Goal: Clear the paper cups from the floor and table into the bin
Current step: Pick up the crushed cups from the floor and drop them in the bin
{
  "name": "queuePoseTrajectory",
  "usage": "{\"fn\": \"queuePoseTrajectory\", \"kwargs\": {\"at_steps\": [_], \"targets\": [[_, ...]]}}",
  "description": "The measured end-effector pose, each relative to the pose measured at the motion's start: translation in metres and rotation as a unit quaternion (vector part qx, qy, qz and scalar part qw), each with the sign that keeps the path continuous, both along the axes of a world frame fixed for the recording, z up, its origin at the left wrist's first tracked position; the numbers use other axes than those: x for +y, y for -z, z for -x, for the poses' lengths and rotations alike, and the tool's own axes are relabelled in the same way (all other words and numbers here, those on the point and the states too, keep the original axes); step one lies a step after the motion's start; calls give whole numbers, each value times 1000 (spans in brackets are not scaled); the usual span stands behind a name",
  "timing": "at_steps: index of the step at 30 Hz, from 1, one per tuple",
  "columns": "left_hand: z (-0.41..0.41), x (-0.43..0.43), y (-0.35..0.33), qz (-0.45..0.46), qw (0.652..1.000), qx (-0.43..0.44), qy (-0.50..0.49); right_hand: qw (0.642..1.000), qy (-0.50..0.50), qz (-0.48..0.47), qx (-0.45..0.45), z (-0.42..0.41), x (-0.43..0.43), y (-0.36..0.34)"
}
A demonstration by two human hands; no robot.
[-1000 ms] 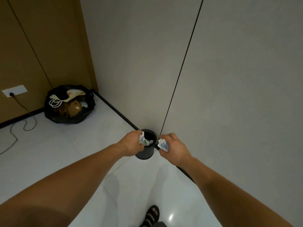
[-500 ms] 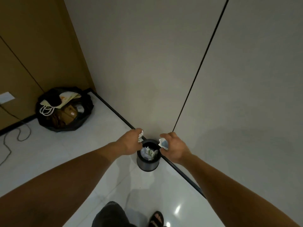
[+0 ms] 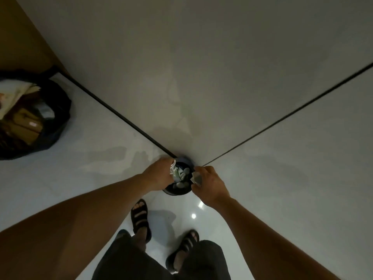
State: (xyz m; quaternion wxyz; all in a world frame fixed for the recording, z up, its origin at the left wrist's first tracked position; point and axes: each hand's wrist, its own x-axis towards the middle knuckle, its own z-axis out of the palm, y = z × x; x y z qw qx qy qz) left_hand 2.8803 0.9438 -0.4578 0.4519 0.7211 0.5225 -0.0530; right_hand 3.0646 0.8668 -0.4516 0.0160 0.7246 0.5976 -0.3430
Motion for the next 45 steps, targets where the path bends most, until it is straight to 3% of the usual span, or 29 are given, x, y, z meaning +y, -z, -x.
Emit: {"fn": "queuePoseTrajectory", "kwargs": {"at_steps": [14,22,26,31,39,45], "targets": [[-62,27,330,55,996,38,59,996,74,44,5,-21,37,335],[-51,9,414,23,995,54,81,998,30,44,15,-18,39,421],[-40,3,406,11,994,79,70,997,35,63,26,-18,25,412],[-33,19,347,-12,996,80,45,997,41,70,10,-29,16,360],[-44,43,194,-43,994,67,78,995,94,8,18,-35,19,214],[-49,32,74,-49,989,49,132,984,177,-15,-18,-27,-34,100]]}}
